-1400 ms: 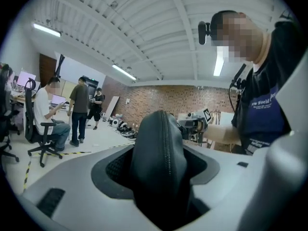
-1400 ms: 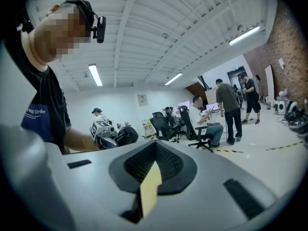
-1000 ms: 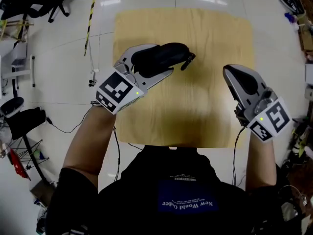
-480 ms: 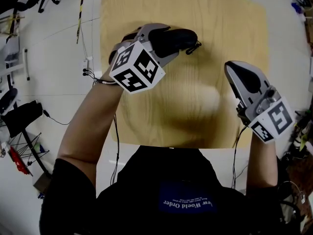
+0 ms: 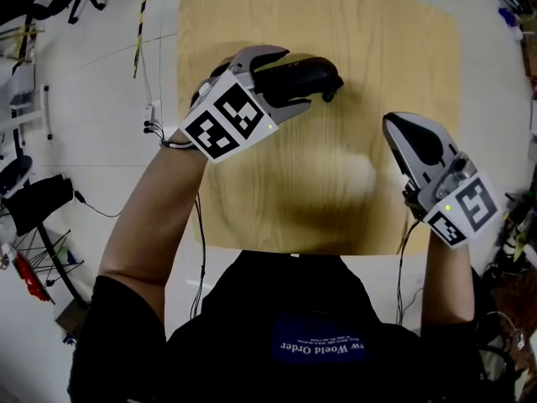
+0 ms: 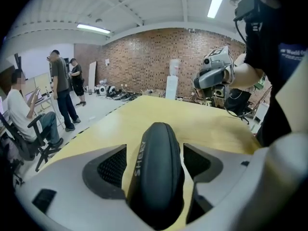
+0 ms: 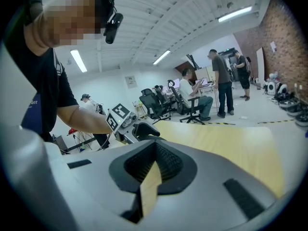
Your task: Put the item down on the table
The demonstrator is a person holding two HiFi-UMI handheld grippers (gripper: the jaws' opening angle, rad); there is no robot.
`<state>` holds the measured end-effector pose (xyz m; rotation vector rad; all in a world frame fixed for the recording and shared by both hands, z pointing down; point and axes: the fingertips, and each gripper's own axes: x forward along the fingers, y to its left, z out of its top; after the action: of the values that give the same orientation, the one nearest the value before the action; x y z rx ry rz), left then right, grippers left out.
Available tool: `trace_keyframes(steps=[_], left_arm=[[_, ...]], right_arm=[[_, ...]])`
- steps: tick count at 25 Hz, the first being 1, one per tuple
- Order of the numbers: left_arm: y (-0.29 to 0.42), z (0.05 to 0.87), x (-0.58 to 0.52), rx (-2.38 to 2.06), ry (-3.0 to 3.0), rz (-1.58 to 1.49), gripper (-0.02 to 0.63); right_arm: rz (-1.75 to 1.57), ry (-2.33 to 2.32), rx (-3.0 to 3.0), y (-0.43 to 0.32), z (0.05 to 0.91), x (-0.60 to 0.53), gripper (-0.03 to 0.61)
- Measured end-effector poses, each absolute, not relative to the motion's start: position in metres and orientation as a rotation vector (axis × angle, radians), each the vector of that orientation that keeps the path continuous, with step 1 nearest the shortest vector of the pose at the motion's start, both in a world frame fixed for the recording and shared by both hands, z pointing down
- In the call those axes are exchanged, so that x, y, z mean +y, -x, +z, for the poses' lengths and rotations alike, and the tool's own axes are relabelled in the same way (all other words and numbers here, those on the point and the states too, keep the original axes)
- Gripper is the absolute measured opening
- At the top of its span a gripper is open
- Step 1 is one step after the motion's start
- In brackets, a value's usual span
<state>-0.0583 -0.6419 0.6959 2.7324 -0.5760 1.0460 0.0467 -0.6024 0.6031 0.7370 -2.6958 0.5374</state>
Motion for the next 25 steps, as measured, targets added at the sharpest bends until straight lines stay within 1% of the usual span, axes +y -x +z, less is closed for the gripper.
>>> trace_keyframes(steps=[3, 5, 10, 14, 18, 19, 20, 21, 22, 25], left_arm=[[0.063, 0.679, -0.635, -0.606, -2.748, 0.986, 0.35], [0.065, 0.656, -0.629, -0.639, -2.763, 0.882, 0.35], [0.077, 0.559, -0.6, -0.701, -2.747, 0.409, 0.35], [0.103, 0.471, -0.571, -0.756, -2.668, 0.037, 0.348], [0.135, 0.405, -0.544, -0.825, -2.569, -0.186, 0.347], [0.142, 0.391, -0.537, -0.853, -2.561, -0.223, 0.327], [0.149, 0.377, -0.53, -0.881, -2.561, -0.256, 0.278], [0.154, 0.363, -0.523, -0.904, -2.565, -0.288, 0.267], [0.157, 0.35, -0.517, -0.92, -2.572, -0.318, 0.229], [0.162, 0.319, -0.495, -0.925, -2.61, -0.385, 0.155]], right_arm=[[0.51, -0.745, -2.703, -0.044, 0.592, -0.599, -0.012], [0.49, -0.748, -2.713, -0.044, 0.58, -0.597, -0.012], [0.428, -0.755, -2.749, -0.047, 0.533, -0.588, -0.012], [0.439, -0.772, -2.797, -0.05, 0.484, -0.576, -0.012], [0.436, -0.773, -2.842, -0.052, 0.429, -0.564, -0.012], [0.427, -0.772, -2.855, -0.053, 0.414, -0.561, -0.012], [0.41, -0.77, -2.867, -0.053, 0.399, -0.558, -0.012], [0.385, -0.767, -2.876, -0.054, 0.384, -0.556, -0.012], [0.356, -0.764, -2.881, -0.054, 0.369, -0.554, -0.012], [0.279, -0.752, -2.871, -0.053, 0.337, -0.545, -0.012]])
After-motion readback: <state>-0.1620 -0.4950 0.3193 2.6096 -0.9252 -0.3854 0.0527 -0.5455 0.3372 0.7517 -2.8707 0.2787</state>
